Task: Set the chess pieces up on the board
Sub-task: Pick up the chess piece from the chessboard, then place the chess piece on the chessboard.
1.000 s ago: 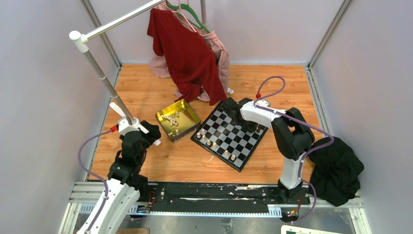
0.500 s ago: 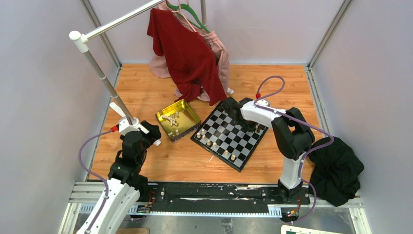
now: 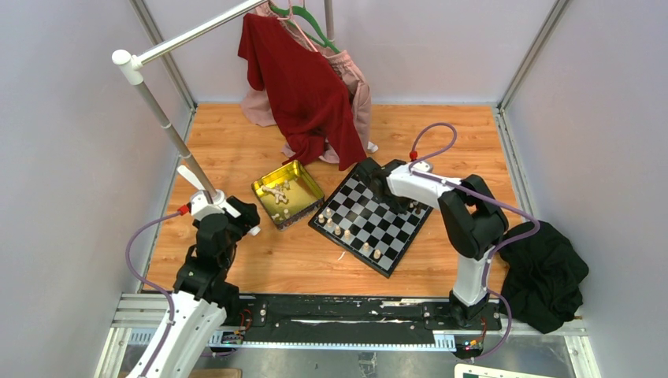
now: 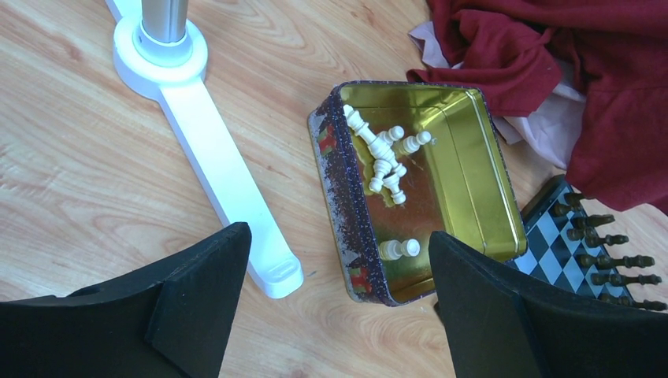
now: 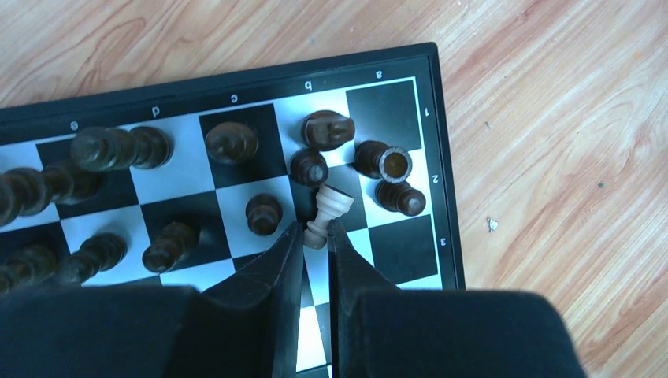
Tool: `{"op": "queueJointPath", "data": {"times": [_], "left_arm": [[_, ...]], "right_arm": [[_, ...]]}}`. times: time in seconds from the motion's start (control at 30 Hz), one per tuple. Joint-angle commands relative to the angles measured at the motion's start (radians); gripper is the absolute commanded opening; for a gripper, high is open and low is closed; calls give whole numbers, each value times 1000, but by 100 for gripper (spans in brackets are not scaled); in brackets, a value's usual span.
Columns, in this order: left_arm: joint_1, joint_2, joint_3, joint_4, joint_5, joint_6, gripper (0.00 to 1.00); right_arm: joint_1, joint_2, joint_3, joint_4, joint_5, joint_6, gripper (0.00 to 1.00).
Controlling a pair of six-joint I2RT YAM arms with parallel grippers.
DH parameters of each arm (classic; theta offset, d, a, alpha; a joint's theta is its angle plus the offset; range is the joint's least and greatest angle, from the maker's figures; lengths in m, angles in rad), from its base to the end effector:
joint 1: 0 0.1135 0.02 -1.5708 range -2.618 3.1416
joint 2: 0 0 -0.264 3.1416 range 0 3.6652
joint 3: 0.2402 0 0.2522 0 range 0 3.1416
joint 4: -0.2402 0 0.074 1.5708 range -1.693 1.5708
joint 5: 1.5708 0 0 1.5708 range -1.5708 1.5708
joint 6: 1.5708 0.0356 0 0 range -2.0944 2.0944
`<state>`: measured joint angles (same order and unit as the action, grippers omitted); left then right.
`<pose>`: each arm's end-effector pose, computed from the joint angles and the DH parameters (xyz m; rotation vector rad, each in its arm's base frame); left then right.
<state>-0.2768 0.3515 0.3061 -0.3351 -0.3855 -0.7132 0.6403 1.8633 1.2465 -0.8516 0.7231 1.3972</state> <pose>0.1180 -0.0196 0.2135 -0.6619 1.8158 -0.2872 0.2875 0.1848 0.1734 0.9486 2.2573 -0.3787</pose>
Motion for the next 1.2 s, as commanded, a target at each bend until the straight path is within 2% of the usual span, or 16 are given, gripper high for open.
{"op": "queueJointPath", "data": {"times": [0.0, 0.43, 0.7, 0.97, 1.17], "left_arm": [[-2, -27, 9, -14, -9, 9, 89], [-2, -39, 35, -37, -12, 9, 89], [-2, -51, 60, -63, -23, 20, 89], [-2, -61, 75, -96, -39, 29, 89], [-2, -69, 85, -114, -48, 37, 89]], "right_arm": [[33, -38, 2, -26, 4, 11, 0], [84, -161, -44, -14, -77, 23, 0], [92, -275, -153, 153, -304, 39, 0], [91, -298, -249, 326, -523, 103, 0], [82, -309, -313, 429, -608, 171, 0]]}}
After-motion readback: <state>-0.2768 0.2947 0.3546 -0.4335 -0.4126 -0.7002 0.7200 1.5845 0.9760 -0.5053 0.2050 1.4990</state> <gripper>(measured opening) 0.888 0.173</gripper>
